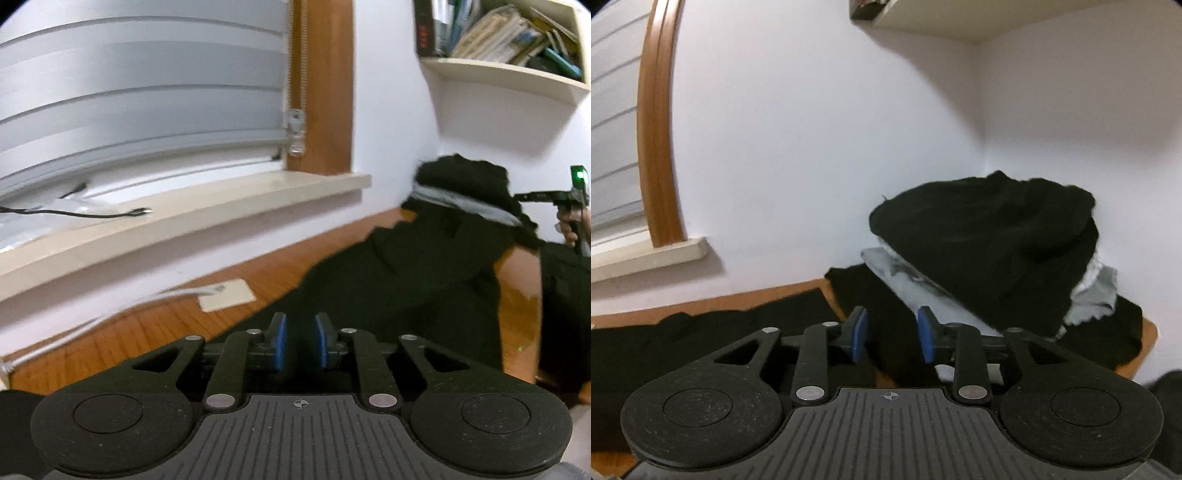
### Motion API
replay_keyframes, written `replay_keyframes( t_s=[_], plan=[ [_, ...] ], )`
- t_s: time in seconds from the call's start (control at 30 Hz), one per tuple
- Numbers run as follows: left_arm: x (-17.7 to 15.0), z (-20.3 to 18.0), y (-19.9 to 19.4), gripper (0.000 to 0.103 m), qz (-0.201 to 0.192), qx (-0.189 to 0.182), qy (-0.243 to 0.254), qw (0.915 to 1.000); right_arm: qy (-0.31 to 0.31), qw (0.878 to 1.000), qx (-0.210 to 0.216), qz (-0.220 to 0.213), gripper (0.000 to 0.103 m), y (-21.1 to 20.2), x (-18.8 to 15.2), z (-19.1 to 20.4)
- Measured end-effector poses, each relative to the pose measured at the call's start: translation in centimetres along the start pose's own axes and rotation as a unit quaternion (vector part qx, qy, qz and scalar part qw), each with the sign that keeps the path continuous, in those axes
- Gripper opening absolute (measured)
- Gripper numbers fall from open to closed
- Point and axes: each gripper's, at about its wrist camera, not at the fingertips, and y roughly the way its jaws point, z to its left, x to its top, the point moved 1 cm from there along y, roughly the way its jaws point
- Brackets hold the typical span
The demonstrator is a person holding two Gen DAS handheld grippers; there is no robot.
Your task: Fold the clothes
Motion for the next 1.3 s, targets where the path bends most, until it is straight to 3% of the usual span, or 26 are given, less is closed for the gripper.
replay_keyframes(
  t_s=[0.1, 0.13, 0.2, 0.4, 0.47, 0.6, 0.67, 0.73, 0.77, 0.87, 0.97, 1.07, 1.2, 1.3],
  plan=[
    [0.9, 1.7, 1.5, 0.020, 0.010, 0.004, -0.011, 0.9999, -0.035, 0.999, 0.032, 0.017, 0.035, 2.8, 0.1, 3.4],
    [1.2, 2.3, 2.3, 0.030, 0.017, 0.006, -0.014, 0.9997, -0.047, 0.998, 0.043, 0.024, 0.037, 4.0, 0.1, 4.7],
    [1.5, 3.5, 4.2, 0.037, 0.039, 0.016, -0.012, 0.9990, -0.072, 0.995, 0.065, 0.037, 0.040, 6.6, 0.0, 7.7],
    [1.0, 6.1, 10.1, 0.039, 0.117, 0.012, -0.012, 0.9930, -0.135, 0.979, 0.123, 0.087, 0.040, 11.5, -1.0, 14.3],
    [0.5, 6.4, 11.3, 0.051, 0.139, 0.009, -0.004, 0.9903, -0.155, 0.972, 0.142, 0.103, 0.040, 13.1, -1.4, 16.5],
    [0.2, 6.6, 12.0, 0.054, 0.144, 0.004, 0.005, 0.9896, -0.177, 0.965, 0.148, 0.125, 0.040, 14.0, -2.2, 17.0],
    [0.1, 6.8, 12.1, 0.050, 0.142, -0.004, 0.001, 0.9898, -0.165, 0.966, 0.155, 0.125, 0.043, 14.1, -2.5, 16.3],
    [0.1, 7.2, 12.2, 0.029, 0.138, -0.007, -0.006, 0.9904, -0.145, 0.968, 0.161, 0.128, 0.045, 14.2, -2.6, 15.6],
    [0.2, 7.3, 12.2, 0.004, 0.137, -0.009, -0.011, 0.9904, -0.135, 0.968, 0.164, 0.132, 0.045, 14.3, -2.5, 15.4],
    [0.6, 6.8, 12.5, 0.004, 0.131, 0.019, 0.011, 0.9912, -0.129, 0.968, 0.166, 0.136, 0.045, 14.3, -2.5, 15.3],
    [2.2, 7.6, 11.9, 0.004, 0.095, 0.041, 0.004, 0.9947, -0.127, 0.969, 0.163, 0.137, 0.045, 14.4, -2.6, 15.5],
    [2.9, 9.3, 12.0, 0.005, 0.083, 0.039, -0.031, 0.9953, -0.122, 0.970, 0.158, 0.138, 0.046, 14.4, -2.8, 15.5],
    [1.2, 9.8, 13.8, 0.006, 0.112, 0.033, -0.040, 0.9923, -0.121, 0.971, 0.153, 0.138, 0.046, 14.2, -2.9, 15.4],
    [0.4, 10.6, 13.6, 0.007, 0.098, 0.021, -0.063, 0.9930, -0.129, 0.972, 0.145, 0.135, 0.049, 13.9, -3.1, 15.3]
  ],
)
